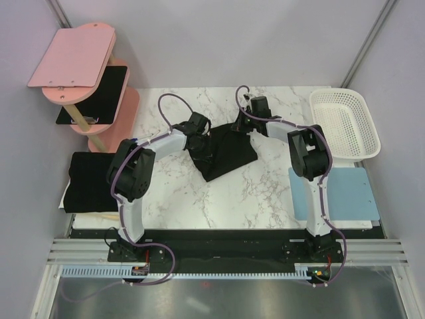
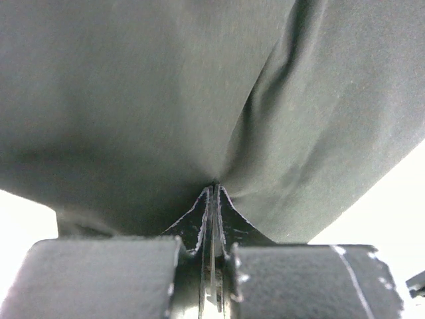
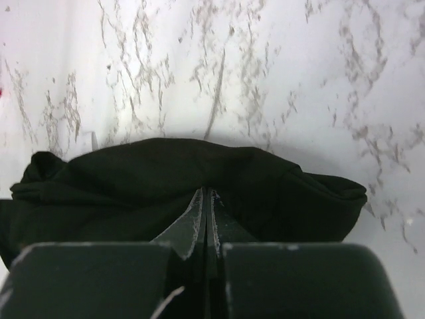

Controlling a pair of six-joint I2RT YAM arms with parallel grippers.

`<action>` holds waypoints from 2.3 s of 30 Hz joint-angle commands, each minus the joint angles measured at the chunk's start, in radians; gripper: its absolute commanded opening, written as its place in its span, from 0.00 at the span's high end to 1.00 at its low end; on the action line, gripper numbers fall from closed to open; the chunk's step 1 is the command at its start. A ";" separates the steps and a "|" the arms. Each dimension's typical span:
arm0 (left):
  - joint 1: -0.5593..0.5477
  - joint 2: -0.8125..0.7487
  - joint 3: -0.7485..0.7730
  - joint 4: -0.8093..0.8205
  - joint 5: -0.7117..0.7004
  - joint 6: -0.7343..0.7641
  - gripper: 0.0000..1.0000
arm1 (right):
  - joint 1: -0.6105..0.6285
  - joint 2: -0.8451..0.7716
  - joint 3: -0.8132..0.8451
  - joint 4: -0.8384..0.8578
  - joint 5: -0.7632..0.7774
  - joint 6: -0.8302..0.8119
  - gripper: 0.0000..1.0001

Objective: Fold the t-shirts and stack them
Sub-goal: Smooth out wrinkles on the folded tshirt

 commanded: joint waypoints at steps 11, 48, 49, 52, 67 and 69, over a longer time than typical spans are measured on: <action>-0.002 -0.446 -0.110 -0.168 -0.396 0.111 0.30 | 0.018 -0.367 -0.519 -0.048 0.098 -0.068 1.00; 0.283 -0.007 -0.199 -0.476 -0.974 -0.172 0.39 | -0.130 -0.780 -0.629 -0.048 -0.118 -0.031 0.72; 0.287 0.001 -0.199 -0.473 -0.961 -0.164 0.58 | -0.129 -0.778 -0.632 -0.048 -0.124 -0.034 0.72; 0.287 0.004 -0.197 -0.455 -0.907 -0.131 0.98 | -0.130 -0.784 -0.644 -0.050 -0.126 -0.033 0.72; 0.048 -0.052 0.025 -0.430 -0.639 -0.064 0.98 | -0.135 -0.763 -0.697 -0.047 -0.135 -0.036 0.72; 0.045 -0.033 0.076 -0.433 -0.605 -0.063 0.98 | -0.137 -0.766 -0.706 -0.048 -0.133 -0.037 0.71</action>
